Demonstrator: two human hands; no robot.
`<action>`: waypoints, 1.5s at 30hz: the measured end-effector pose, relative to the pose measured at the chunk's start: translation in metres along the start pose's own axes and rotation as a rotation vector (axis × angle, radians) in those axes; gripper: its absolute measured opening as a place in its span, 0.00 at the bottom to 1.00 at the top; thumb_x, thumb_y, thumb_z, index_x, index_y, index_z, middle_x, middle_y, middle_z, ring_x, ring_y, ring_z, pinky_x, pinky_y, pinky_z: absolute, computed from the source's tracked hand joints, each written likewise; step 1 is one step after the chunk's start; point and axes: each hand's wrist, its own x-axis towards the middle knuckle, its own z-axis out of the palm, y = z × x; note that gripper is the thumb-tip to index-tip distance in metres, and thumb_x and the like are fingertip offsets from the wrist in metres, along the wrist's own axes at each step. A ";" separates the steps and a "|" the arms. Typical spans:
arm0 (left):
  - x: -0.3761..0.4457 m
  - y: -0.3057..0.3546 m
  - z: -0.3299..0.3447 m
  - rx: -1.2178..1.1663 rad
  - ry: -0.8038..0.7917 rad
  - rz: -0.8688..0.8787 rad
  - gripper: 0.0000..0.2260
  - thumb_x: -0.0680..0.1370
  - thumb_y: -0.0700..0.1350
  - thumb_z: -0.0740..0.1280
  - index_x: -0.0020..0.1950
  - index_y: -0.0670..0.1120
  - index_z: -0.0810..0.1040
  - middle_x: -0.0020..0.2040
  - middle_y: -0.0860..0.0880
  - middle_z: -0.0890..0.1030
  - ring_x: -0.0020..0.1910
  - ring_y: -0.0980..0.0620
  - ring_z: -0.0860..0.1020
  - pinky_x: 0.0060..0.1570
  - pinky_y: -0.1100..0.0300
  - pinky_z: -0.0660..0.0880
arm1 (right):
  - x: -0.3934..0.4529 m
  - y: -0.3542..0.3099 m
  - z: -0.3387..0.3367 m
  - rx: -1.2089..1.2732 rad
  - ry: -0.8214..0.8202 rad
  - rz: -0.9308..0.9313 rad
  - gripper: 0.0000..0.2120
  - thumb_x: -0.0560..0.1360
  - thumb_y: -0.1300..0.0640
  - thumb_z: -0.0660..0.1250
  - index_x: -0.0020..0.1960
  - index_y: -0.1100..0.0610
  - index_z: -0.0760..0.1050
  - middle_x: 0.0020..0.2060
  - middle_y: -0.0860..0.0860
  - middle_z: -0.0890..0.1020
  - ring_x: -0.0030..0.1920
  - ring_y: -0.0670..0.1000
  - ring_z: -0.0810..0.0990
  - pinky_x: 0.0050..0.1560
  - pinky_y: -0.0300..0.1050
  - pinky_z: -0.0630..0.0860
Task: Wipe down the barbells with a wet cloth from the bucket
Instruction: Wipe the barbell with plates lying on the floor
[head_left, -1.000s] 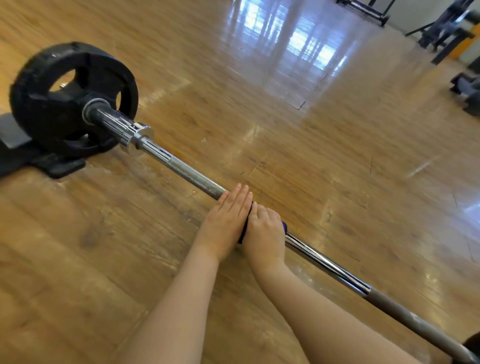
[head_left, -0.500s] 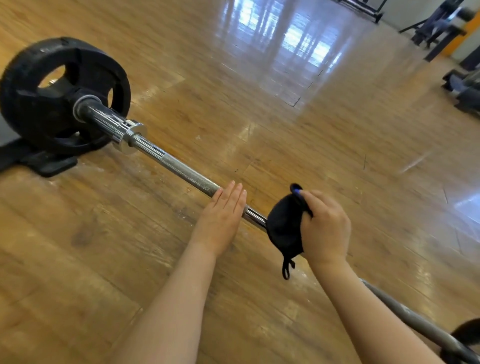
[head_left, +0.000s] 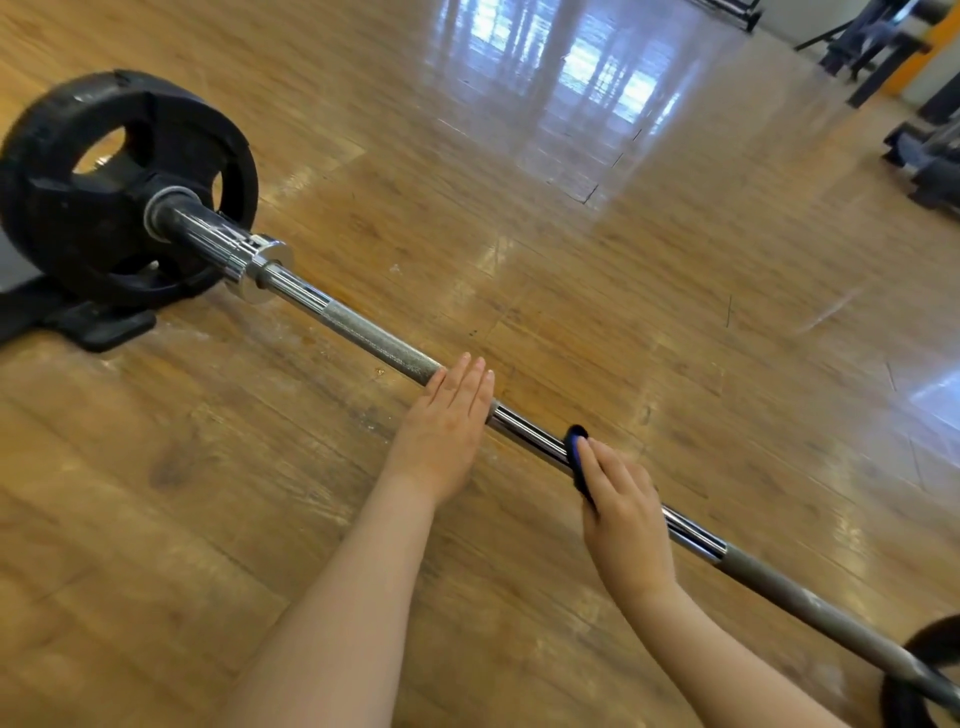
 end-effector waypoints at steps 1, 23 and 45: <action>0.000 0.000 0.000 0.000 -0.002 0.002 0.29 0.81 0.40 0.51 0.75 0.39 0.35 0.77 0.41 0.39 0.76 0.45 0.37 0.71 0.53 0.35 | -0.007 0.004 -0.004 -0.010 -0.013 0.010 0.22 0.70 0.64 0.65 0.64 0.64 0.73 0.57 0.59 0.79 0.57 0.55 0.71 0.57 0.53 0.73; -0.001 0.001 0.002 -0.020 0.023 -0.009 0.30 0.81 0.39 0.53 0.76 0.39 0.36 0.78 0.42 0.40 0.76 0.45 0.38 0.72 0.53 0.36 | -0.002 0.005 -0.003 -0.135 -0.108 0.140 0.32 0.54 0.57 0.83 0.54 0.62 0.77 0.46 0.55 0.80 0.43 0.58 0.72 0.44 0.50 0.72; 0.001 0.001 0.009 0.023 0.046 -0.004 0.31 0.81 0.40 0.53 0.75 0.39 0.35 0.77 0.42 0.39 0.76 0.45 0.38 0.72 0.52 0.36 | -0.015 0.002 0.003 -0.034 -0.027 0.145 0.29 0.59 0.73 0.76 0.59 0.68 0.75 0.53 0.60 0.80 0.54 0.62 0.78 0.57 0.53 0.73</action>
